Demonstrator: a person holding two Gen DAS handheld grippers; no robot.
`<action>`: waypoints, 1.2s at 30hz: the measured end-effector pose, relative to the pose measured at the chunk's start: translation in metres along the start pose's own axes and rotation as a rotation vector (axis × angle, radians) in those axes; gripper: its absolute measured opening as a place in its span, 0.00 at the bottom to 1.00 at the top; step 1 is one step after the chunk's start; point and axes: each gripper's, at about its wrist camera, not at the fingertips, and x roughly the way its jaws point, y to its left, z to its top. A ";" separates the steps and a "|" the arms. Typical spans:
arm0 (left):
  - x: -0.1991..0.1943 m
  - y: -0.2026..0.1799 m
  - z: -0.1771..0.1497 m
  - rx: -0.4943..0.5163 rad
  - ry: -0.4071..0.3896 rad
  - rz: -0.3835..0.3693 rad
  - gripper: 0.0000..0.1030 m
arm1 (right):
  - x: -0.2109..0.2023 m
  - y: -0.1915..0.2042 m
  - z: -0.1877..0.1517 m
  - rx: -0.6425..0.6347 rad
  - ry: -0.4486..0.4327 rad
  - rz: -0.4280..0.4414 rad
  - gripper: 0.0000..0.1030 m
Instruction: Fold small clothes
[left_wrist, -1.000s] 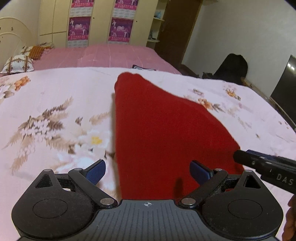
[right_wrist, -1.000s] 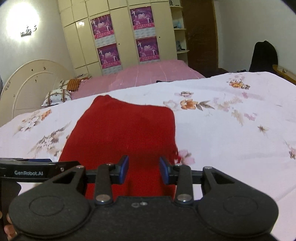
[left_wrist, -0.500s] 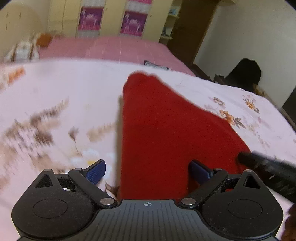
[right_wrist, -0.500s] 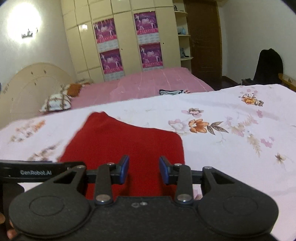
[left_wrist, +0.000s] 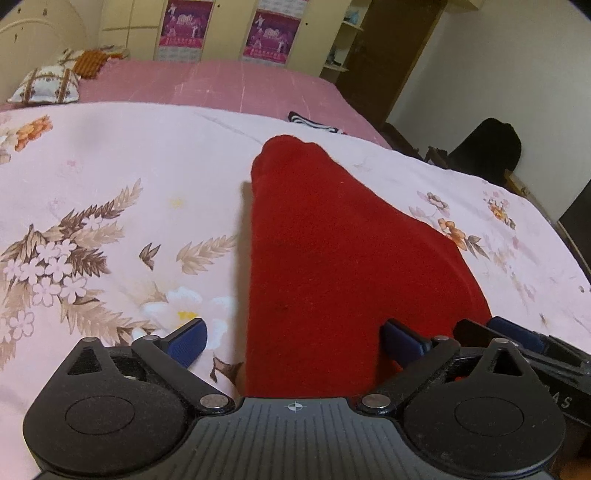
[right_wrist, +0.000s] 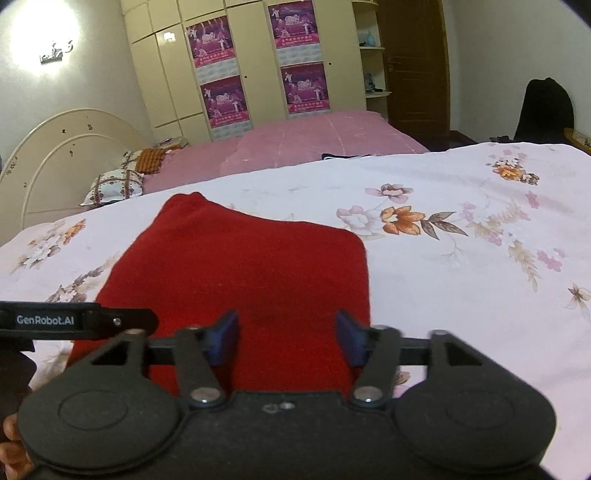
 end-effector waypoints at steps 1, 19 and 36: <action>0.000 0.002 0.000 -0.004 0.004 -0.002 1.00 | 0.001 0.000 0.000 0.000 0.003 0.000 0.62; 0.011 0.015 -0.004 -0.015 0.024 -0.079 1.00 | 0.019 -0.059 -0.010 0.275 0.118 0.137 0.74; 0.022 -0.008 -0.007 0.037 0.078 -0.224 0.94 | 0.029 -0.066 -0.006 0.327 0.152 0.278 0.52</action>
